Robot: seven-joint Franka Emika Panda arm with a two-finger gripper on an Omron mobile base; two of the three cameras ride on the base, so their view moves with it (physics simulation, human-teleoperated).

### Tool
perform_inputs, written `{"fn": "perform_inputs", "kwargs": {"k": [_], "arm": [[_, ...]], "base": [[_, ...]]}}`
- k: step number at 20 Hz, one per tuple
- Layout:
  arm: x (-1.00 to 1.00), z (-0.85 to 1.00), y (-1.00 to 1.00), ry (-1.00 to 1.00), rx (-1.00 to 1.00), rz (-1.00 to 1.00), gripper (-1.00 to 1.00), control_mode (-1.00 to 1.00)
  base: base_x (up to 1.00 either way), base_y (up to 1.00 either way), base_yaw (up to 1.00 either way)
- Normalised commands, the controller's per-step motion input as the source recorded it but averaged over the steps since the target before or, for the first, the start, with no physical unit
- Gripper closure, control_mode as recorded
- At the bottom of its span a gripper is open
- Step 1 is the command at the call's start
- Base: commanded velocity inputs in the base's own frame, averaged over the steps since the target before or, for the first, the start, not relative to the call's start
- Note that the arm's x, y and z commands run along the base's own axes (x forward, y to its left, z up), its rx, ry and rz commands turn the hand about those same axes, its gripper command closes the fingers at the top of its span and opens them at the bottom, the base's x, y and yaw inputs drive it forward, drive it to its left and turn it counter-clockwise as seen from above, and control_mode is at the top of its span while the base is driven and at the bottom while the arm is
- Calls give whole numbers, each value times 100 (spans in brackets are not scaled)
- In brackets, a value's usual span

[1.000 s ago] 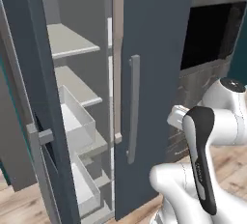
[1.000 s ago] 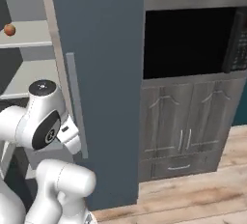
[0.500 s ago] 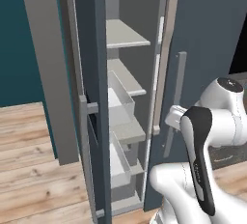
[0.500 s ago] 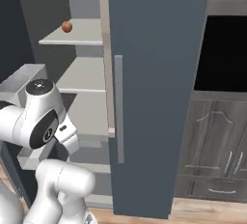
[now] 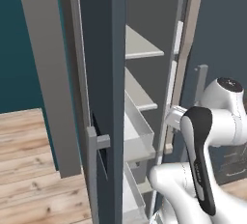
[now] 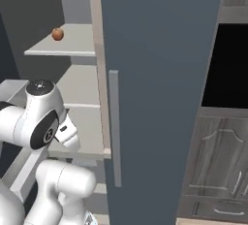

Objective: Take the bell pepper, peach, and chicken drumstick from the freezer and place them in the bowl on the counter.

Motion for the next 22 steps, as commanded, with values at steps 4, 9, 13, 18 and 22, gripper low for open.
{"fn": "perform_inputs", "kwargs": {"k": [4,9,13,18,22], "arm": [[0,0,0,0,0,0,-100,100],[0,0,0,0,0,0,-100,100],[54,21,-37,-5,3,14,-100,-100],[4,90,-13,-46,-9,45,-100,-100],[-24,90,0,-51,-24,58,-100,-100]], "base": [[33,1,11],[77,-17,4],[21,0,2],[0,0,0],[0,0,0]]}}
